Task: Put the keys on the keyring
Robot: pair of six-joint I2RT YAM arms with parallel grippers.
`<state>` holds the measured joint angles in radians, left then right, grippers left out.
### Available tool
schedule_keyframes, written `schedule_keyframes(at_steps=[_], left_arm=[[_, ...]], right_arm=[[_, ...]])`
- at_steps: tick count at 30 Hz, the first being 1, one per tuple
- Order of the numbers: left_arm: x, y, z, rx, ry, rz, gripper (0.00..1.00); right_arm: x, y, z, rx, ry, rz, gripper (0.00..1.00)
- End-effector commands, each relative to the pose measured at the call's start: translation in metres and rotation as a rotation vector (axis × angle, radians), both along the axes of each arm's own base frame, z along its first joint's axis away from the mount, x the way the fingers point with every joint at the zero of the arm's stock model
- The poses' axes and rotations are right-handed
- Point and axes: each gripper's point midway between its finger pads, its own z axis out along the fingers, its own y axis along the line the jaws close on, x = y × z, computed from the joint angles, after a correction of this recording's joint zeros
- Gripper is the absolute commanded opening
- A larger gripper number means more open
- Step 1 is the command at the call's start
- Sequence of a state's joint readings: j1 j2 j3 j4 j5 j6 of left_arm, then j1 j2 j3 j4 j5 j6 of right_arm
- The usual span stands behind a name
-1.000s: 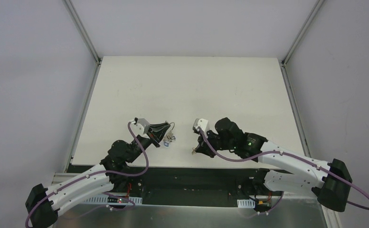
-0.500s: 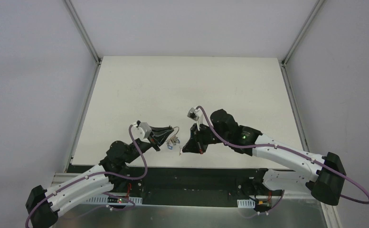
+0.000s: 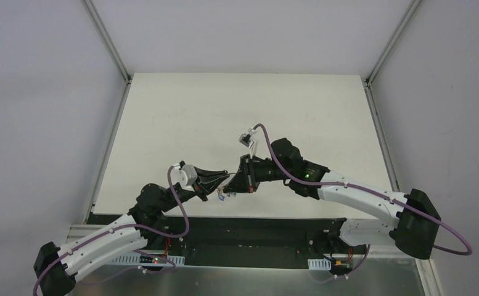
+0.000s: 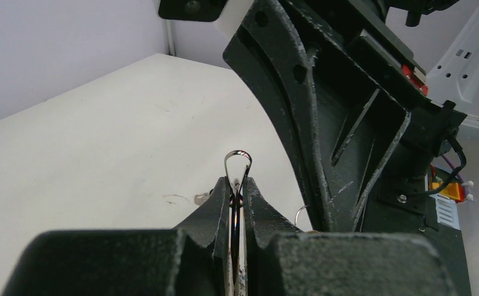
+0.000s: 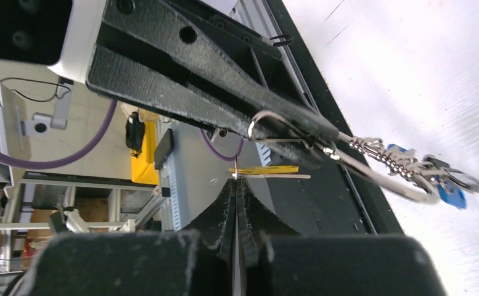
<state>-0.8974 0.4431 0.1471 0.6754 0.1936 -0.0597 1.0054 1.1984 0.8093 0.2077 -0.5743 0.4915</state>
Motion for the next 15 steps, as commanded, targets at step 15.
schedule_keyframes(at_steps=[15], left_arm=[[-0.038,-0.004,0.041,-0.11,-0.14,-0.178,0.0]], right_arm=[[-0.003,-0.012,0.032,0.152,0.08,-0.026,0.0]])
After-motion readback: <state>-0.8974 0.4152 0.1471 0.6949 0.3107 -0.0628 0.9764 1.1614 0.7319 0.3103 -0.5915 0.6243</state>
